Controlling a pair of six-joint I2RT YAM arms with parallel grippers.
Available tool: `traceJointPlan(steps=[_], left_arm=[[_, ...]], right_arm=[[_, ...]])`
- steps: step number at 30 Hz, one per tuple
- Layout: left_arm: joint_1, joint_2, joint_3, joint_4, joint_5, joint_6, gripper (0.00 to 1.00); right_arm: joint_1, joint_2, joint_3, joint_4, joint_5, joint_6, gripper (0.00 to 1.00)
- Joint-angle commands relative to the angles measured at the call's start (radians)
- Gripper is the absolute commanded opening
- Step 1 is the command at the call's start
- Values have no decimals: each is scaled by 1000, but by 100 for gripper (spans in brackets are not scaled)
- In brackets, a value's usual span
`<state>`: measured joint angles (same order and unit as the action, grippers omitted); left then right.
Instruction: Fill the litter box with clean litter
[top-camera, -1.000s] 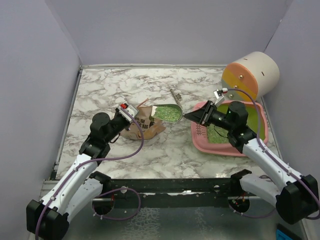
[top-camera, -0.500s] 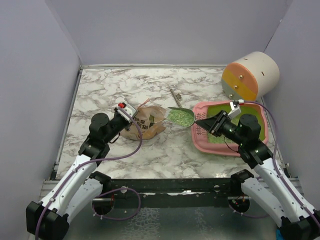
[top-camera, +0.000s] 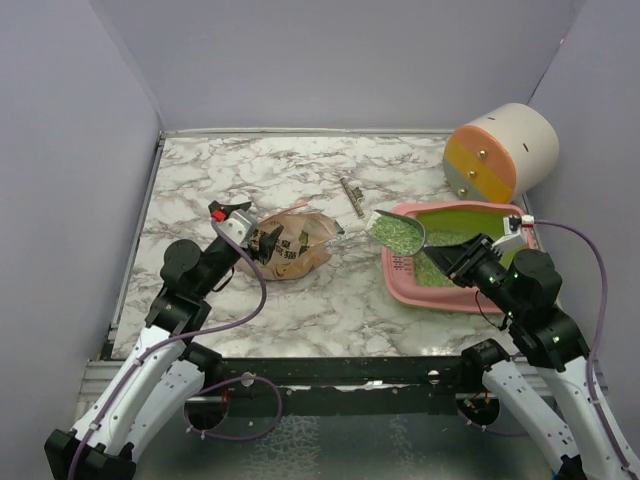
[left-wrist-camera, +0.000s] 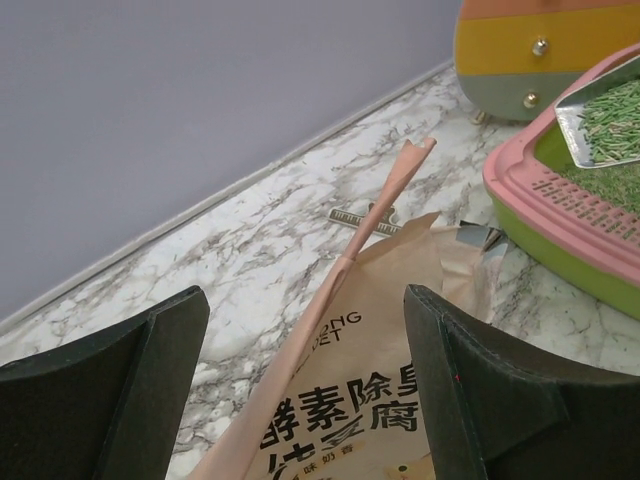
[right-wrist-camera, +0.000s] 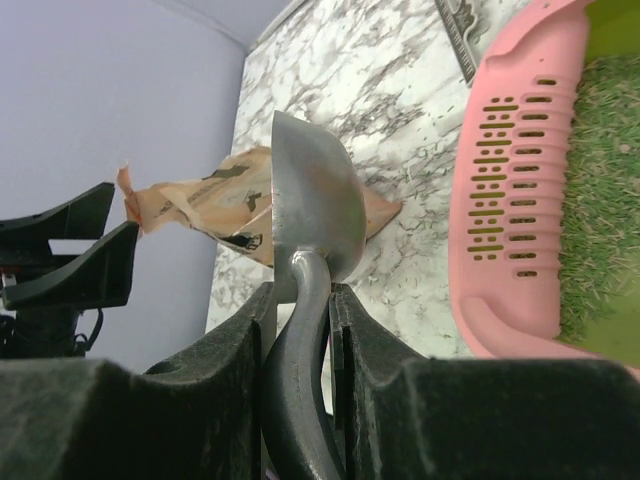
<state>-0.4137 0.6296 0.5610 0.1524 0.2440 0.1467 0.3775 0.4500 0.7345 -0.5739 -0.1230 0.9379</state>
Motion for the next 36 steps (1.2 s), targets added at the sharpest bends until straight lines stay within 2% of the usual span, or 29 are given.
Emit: traceJointPlan(steps=[1, 8, 14, 17, 23, 31, 36], left_arm=[[3, -54, 21, 47, -91, -42, 82], [3, -73, 24, 36, -109, -47, 82], [3, -68, 31, 31, -75, -62, 82], [3, -67, 31, 32, -63, -67, 81], [3, -64, 31, 31, -49, -73, 81], [3, -66, 28, 29, -45, -74, 81], [3, -55, 31, 26, -33, -77, 81]], right_arm=[[-5, -58, 93, -110, 150, 5, 1], [30, -122, 216, -294, 403, 20, 1], [231, -175, 349, -520, 724, 112, 1], [344, -197, 406, -641, 827, 175, 1], [385, -150, 490, -781, 931, 204, 1], [417, -96, 534, -830, 1008, 203, 1], [429, -22, 572, -834, 1037, 116, 1]])
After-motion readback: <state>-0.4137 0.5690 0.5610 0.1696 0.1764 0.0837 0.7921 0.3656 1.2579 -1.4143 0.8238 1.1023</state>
